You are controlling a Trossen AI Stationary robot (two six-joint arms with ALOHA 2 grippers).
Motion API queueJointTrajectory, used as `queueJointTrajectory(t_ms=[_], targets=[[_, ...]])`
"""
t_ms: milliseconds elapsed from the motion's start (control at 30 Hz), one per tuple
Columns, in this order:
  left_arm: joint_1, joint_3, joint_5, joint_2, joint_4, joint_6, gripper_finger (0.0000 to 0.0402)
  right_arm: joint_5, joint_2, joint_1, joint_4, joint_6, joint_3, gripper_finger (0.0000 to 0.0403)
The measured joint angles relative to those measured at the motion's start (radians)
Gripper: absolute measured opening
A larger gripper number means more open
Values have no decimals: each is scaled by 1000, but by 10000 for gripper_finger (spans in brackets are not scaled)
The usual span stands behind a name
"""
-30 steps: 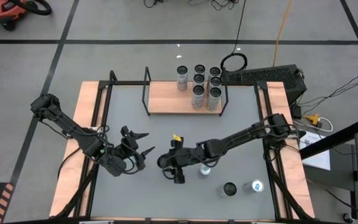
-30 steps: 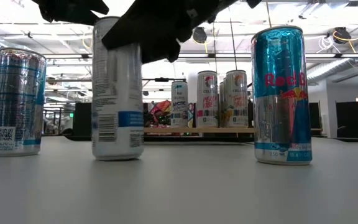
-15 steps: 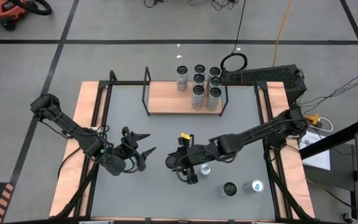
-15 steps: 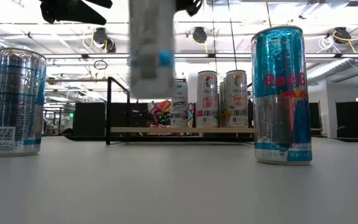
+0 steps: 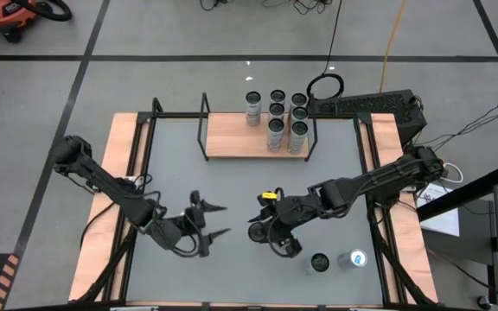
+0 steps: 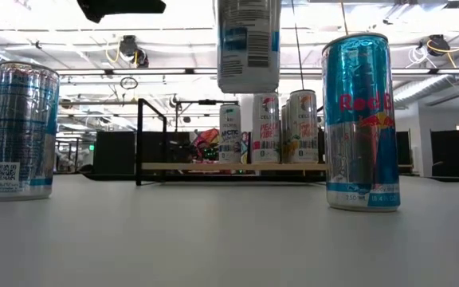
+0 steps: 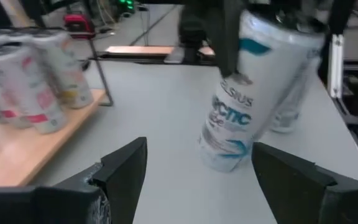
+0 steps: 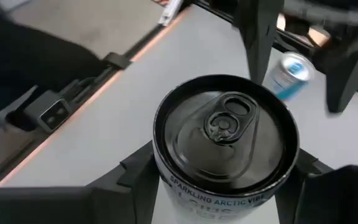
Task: Place canned beverage on shelf
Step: Put the top white blue soda can on the shelf aligned with the white blue soda can
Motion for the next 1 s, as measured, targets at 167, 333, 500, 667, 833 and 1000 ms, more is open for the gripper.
queueJointTrajectory(t_ms=[167, 333, 500, 667, 833, 1000], targets=[[2, 0, 2, 94, 87, 23, 290, -69, -1, 0, 36, -88, 0, 187], [6, 0, 2, 122, 115, 17, 290, -74, -1, -3, 80, -117, 0, 187], [15, 0, 113, 122, 214, 84, 290, -145, -1, -4, 126, -176, 0, 187], [26, 0, 212, 122, 261, 174, 291, -209, -1, -9, 167, -233, 0, 187], [59, 0, 355, 122, 260, 180, 291, -232, -1, -23, 193, -283, 0, 187], [95, 0, 433, 121, 253, 181, 291, -326, -1, -48, 202, -337, 0, 187]])
